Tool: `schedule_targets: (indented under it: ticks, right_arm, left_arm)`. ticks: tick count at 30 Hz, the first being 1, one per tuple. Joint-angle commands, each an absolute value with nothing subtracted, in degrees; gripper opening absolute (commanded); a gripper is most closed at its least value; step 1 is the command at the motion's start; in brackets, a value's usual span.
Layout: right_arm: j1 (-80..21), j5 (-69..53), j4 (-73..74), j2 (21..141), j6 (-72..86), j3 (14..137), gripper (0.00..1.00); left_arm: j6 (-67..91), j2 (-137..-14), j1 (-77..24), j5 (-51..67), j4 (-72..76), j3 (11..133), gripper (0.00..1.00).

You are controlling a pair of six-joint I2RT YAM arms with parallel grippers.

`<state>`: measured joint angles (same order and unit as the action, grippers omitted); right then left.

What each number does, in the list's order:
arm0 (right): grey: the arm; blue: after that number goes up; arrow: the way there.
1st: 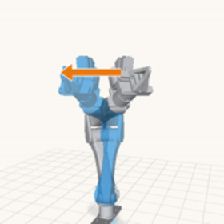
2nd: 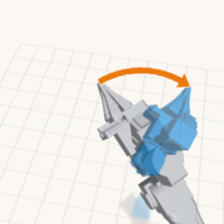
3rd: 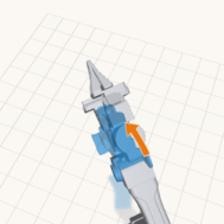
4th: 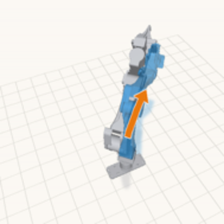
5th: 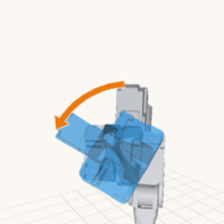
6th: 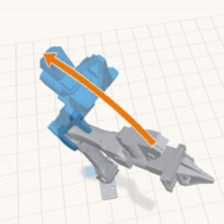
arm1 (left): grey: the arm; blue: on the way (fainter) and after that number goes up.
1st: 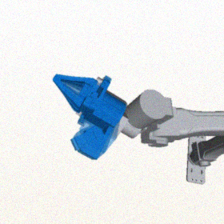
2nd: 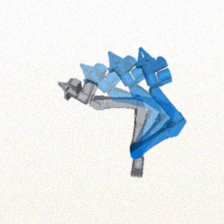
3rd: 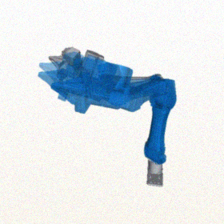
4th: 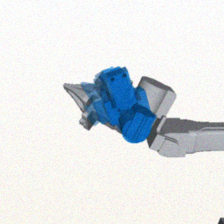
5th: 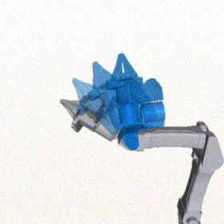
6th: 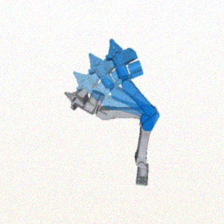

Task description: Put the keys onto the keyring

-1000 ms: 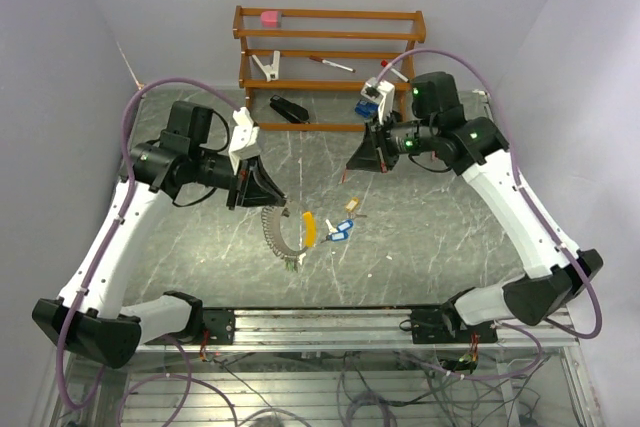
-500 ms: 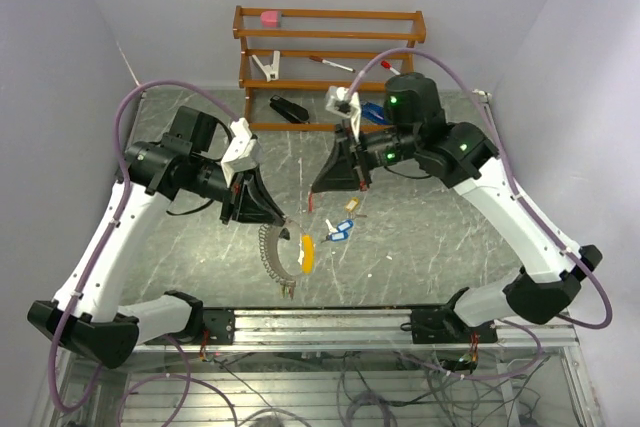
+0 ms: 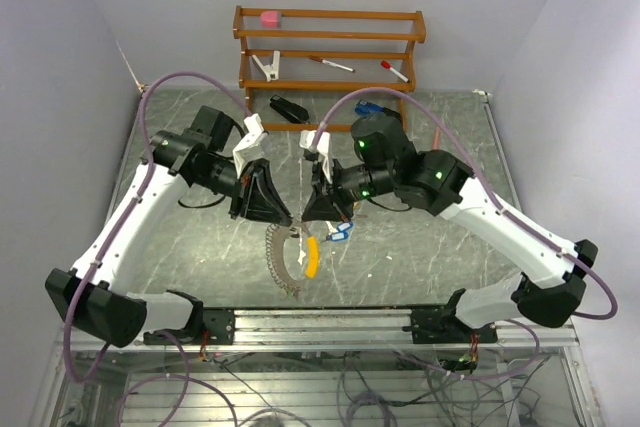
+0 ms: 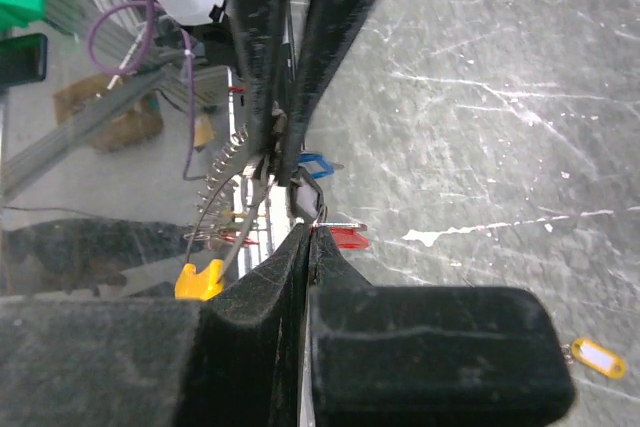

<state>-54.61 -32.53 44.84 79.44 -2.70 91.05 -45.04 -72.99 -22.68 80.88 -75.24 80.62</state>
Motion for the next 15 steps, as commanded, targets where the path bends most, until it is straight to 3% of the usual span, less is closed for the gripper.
schedule_targets:
  ticks: [1, 15]
  right_arm:
    - [-57.24, -26.13, 41.42, 74.58, -5.43, 89.48, 0.0]
    - [-64.36, -16.35, 40.72, 72.07, -9.13, 86.82, 0.0]
  left_arm:
    - [-41.75, -73.05, -23.03, 87.93, -72.57, 79.39, 0.07]
    - [-21.03, -67.91, -23.03, 86.16, -53.59, 73.29, 0.07]
